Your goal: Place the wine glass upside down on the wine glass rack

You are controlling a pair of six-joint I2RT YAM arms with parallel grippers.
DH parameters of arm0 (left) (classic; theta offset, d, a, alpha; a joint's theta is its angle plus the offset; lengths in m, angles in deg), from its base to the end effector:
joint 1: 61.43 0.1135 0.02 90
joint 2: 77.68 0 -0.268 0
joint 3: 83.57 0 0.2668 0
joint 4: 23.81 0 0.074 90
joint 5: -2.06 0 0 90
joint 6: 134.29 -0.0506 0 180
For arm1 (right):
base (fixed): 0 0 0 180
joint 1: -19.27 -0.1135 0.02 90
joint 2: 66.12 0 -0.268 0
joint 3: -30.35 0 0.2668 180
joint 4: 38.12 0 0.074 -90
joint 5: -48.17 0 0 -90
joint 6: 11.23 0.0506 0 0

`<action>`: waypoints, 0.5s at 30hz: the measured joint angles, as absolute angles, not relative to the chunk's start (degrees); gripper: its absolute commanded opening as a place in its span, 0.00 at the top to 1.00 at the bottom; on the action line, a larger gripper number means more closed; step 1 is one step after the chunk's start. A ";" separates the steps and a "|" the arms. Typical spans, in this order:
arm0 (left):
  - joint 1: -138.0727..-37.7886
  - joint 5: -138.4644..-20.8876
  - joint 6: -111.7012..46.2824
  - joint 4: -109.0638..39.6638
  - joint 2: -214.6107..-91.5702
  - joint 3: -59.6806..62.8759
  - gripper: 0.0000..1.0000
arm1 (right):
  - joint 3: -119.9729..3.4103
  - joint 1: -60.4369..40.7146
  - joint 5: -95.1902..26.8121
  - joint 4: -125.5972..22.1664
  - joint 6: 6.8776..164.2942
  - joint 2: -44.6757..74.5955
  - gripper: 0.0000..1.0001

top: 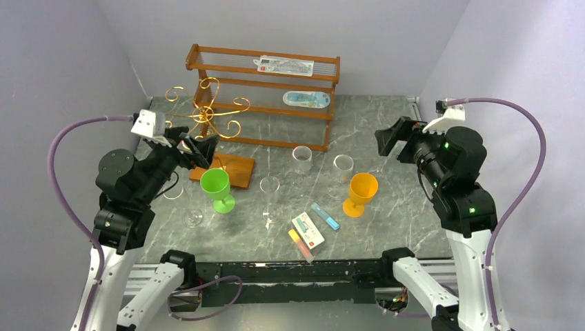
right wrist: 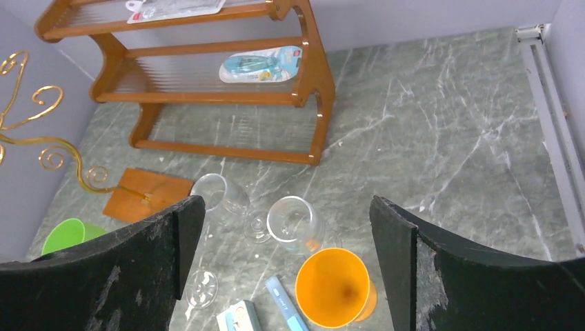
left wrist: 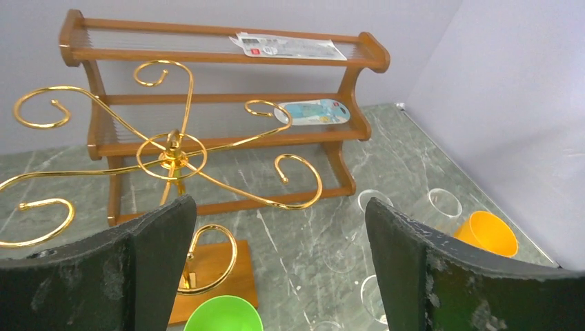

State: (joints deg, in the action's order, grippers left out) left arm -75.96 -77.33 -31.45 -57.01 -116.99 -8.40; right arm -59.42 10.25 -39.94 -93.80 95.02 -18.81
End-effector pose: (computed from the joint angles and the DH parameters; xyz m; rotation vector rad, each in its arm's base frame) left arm 0.1453 -0.0473 0.4453 0.1726 1.5383 -0.5208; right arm 0.1542 0.0262 0.4621 0.0907 1.8124 0.3437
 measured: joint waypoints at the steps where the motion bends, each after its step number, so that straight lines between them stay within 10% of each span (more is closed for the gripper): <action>1: -75.96 -77.81 -31.43 -56.86 -116.69 -8.38 0.04 | -59.57 10.25 -39.94 -93.60 94.98 -19.01 0.05; 15: -75.96 -80.01 -31.38 -56.68 -117.50 -8.38 0.04 | -58.72 10.25 -39.81 -93.47 95.07 -19.16 0.05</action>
